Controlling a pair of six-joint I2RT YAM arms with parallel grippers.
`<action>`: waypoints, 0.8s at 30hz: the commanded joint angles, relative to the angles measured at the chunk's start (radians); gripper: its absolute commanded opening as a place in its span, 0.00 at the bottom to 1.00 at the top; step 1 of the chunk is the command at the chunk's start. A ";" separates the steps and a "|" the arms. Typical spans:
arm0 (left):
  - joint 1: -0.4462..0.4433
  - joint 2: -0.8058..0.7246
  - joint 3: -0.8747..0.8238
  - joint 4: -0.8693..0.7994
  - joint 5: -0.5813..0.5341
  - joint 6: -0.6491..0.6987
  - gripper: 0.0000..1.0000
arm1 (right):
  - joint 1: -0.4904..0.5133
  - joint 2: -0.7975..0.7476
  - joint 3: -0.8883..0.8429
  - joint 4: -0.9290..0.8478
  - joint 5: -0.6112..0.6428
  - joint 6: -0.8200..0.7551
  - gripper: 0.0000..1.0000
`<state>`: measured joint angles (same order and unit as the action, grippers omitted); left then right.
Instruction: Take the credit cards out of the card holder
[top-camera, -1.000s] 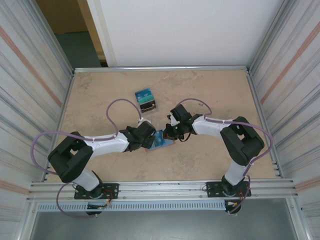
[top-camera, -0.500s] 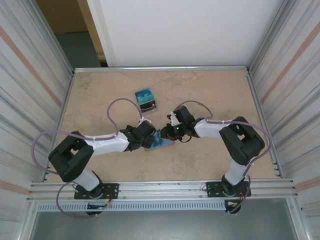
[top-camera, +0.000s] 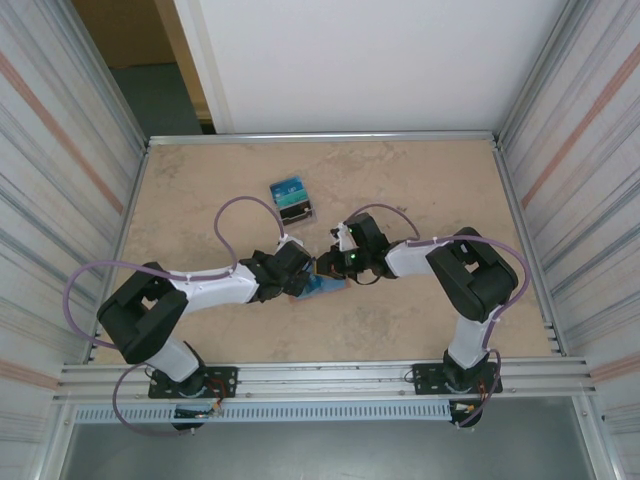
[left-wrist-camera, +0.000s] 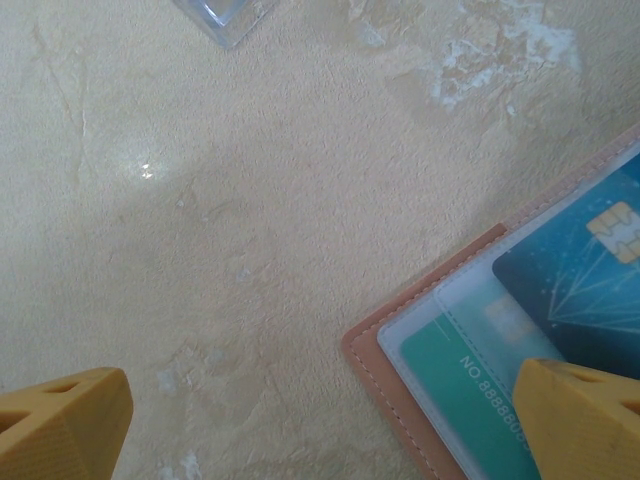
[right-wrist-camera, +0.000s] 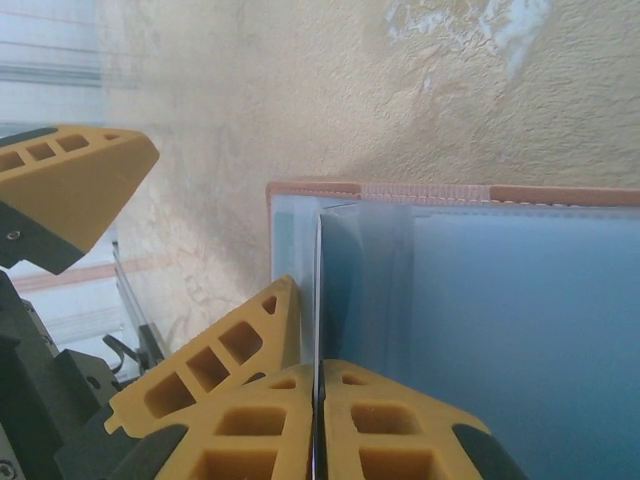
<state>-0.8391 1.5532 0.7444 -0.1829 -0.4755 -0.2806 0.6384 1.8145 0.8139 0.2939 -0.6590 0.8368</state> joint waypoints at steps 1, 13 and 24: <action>0.006 0.010 0.000 -0.038 -0.014 0.010 0.99 | -0.017 -0.007 -0.017 0.043 -0.031 0.018 0.07; 0.038 -0.015 -0.020 -0.035 -0.023 0.045 0.99 | -0.068 -0.102 -0.055 -0.086 0.019 -0.055 0.02; 0.041 -0.146 -0.016 -0.024 0.032 0.113 0.99 | -0.075 -0.251 -0.044 -0.280 0.137 -0.156 0.01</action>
<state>-0.8040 1.4723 0.7326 -0.1894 -0.4606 -0.1974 0.5625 1.6234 0.7681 0.0940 -0.5709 0.7383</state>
